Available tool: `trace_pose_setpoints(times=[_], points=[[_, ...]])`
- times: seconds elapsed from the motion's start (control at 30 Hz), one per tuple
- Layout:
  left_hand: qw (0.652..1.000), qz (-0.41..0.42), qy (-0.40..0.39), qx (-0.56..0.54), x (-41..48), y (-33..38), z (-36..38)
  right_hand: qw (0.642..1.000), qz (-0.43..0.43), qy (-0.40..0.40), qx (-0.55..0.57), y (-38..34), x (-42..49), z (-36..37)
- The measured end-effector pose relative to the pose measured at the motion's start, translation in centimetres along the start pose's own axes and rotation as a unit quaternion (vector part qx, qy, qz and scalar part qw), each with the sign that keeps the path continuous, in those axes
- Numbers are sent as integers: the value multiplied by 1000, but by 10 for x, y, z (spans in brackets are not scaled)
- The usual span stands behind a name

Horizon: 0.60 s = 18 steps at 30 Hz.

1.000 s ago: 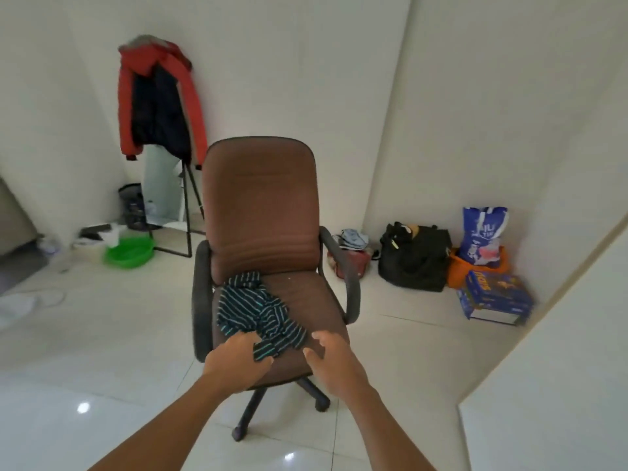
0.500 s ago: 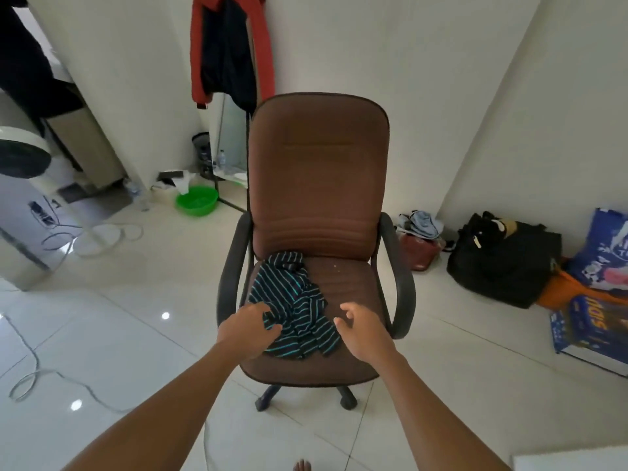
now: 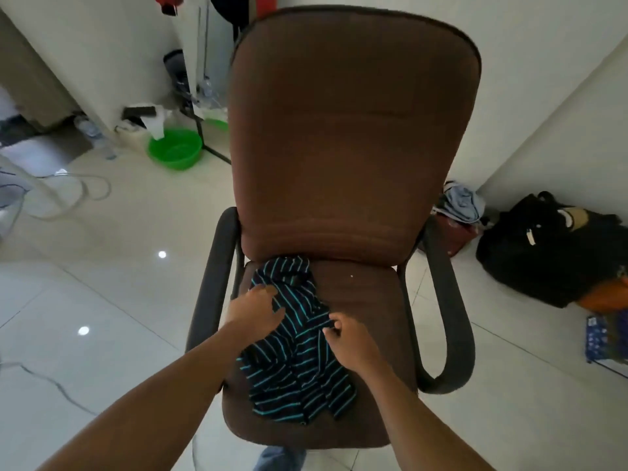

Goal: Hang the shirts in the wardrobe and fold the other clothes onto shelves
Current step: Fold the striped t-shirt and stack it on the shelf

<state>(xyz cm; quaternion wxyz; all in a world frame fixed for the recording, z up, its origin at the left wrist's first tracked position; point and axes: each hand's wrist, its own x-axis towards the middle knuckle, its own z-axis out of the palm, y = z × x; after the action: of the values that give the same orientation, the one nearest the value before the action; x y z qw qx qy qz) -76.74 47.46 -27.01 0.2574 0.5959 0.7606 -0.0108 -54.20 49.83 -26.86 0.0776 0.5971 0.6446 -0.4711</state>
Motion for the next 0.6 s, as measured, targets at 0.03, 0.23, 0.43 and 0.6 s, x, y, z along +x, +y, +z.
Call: trace_pose_setpoints(times=[0.03,0.23,0.43,0.6], points=[[1000,2,-13,10,22,-3,5,1000,16,-17,13,-1,19,5],[995,29,-82,56,124,-26,43,994,84,-66,37,6,118,42],[978,128,-134,98,190,-35,80,990,115,-75,43,17,190,57],[958,183,-168,144,224,-39,98,989,99,-72,88,15,231,61]])
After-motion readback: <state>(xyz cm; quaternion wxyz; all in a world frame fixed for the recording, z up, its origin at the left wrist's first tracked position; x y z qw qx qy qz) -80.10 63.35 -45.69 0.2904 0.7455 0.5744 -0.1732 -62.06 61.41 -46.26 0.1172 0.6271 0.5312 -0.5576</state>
